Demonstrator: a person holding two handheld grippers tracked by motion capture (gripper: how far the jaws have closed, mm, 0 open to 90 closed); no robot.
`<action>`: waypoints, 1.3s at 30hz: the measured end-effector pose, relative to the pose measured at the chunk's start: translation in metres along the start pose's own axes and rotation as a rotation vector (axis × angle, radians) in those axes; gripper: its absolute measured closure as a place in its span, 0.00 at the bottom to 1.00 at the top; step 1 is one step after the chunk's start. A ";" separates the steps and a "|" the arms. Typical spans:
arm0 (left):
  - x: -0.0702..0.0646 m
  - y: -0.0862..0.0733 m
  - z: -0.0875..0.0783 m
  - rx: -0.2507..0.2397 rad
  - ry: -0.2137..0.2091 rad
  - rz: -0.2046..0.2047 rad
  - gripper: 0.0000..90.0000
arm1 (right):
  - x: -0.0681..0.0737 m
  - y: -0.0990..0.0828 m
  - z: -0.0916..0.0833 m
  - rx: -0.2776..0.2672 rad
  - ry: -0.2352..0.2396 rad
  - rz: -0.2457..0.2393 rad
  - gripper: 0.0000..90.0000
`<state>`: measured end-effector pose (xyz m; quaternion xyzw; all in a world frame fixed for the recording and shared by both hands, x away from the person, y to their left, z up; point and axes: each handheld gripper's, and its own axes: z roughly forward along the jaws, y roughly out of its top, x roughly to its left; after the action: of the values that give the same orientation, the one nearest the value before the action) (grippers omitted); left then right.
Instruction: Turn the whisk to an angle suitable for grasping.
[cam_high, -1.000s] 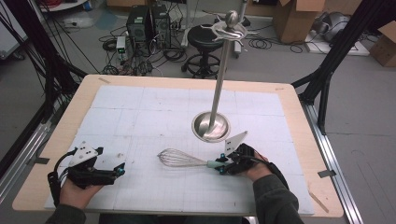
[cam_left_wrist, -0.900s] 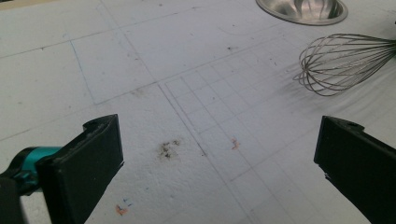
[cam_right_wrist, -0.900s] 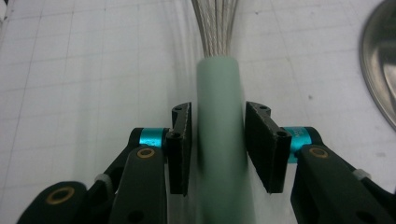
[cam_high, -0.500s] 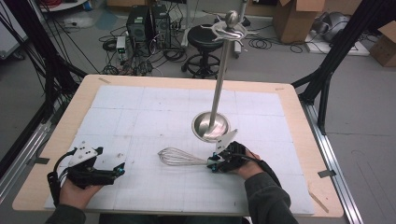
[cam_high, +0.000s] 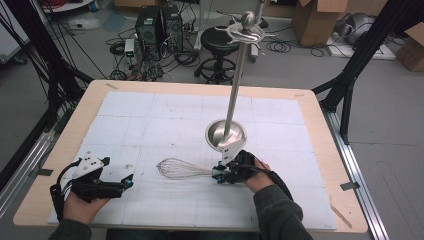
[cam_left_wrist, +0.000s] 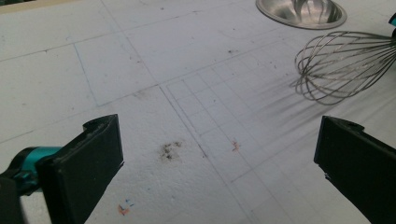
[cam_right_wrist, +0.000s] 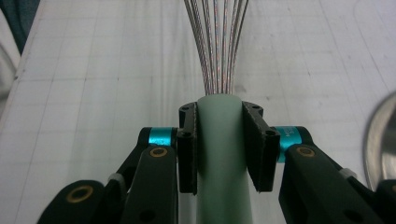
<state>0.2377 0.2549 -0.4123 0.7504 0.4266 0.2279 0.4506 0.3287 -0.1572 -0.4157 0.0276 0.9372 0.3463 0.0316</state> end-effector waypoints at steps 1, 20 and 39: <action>0.000 0.000 -0.001 -0.003 0.000 0.000 0.02 | 0.002 0.007 0.006 0.010 0.001 -0.010 0.77; 0.000 0.002 -0.003 -0.022 -0.014 0.002 0.02 | 0.013 0.058 0.066 0.031 0.087 -0.031 0.77; -0.009 0.009 0.002 -0.013 -0.079 0.050 0.02 | 0.011 0.049 0.061 -0.005 0.086 0.030 0.61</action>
<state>0.2384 0.2442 -0.4049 0.7662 0.3882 0.2120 0.4662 0.3240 -0.0798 -0.4306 0.0265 0.9362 0.3501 -0.0140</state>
